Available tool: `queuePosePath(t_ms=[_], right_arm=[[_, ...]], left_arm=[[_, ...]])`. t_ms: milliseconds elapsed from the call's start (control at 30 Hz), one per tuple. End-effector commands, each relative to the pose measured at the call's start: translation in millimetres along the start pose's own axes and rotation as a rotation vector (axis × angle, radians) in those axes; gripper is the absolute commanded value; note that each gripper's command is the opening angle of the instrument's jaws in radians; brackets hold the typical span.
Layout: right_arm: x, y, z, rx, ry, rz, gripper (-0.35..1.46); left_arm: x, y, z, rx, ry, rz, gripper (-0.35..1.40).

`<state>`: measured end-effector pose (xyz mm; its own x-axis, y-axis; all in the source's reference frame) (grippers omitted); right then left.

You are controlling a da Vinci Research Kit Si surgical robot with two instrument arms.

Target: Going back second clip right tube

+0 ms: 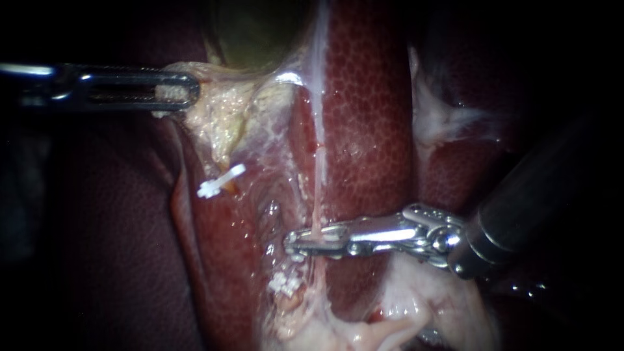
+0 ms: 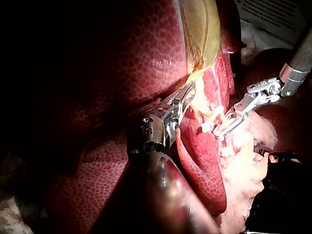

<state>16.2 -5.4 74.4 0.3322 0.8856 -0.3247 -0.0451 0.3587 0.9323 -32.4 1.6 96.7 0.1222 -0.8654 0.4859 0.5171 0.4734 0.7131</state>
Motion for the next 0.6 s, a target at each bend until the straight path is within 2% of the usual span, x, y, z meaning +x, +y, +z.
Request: queuePosePath(t_ms=[33, 300, 367, 467, 567, 600], right_arm=[[0.0, 0.0, 0.0, -0.001, -0.001, -0.001, -0.35], [-0.1, -0.1, -0.1, -0.006, -0.009, 0.005, -0.35], [-0.1, -0.2, -0.1, -0.002, -0.005, -0.013, 0.01], [0.1, -0.4, 0.1, 0.002, -0.004, -0.035, 0.38], [0.4, -0.6, 0.1, -0.008, 0.000, -0.087, 0.51], [0.5, -0.7, 0.0, -0.037, 0.019, -0.105, 0.55]], left_arm=[[0.0, 0.0, 0.0, 0.000, 0.000, 0.000, -0.20], [0.0, 0.0, 0.0, 0.000, 0.000, 0.000, -0.20], [0.1, 0.0, 0.0, 0.000, 0.000, 0.000, -0.20], [0.1, 0.0, 0.0, 0.000, 0.000, 0.000, -0.20], [0.1, 0.0, 0.0, -0.001, 0.000, 0.000, -0.20], [0.1, 0.0, 0.0, -0.001, 0.000, 0.000, -0.20]])
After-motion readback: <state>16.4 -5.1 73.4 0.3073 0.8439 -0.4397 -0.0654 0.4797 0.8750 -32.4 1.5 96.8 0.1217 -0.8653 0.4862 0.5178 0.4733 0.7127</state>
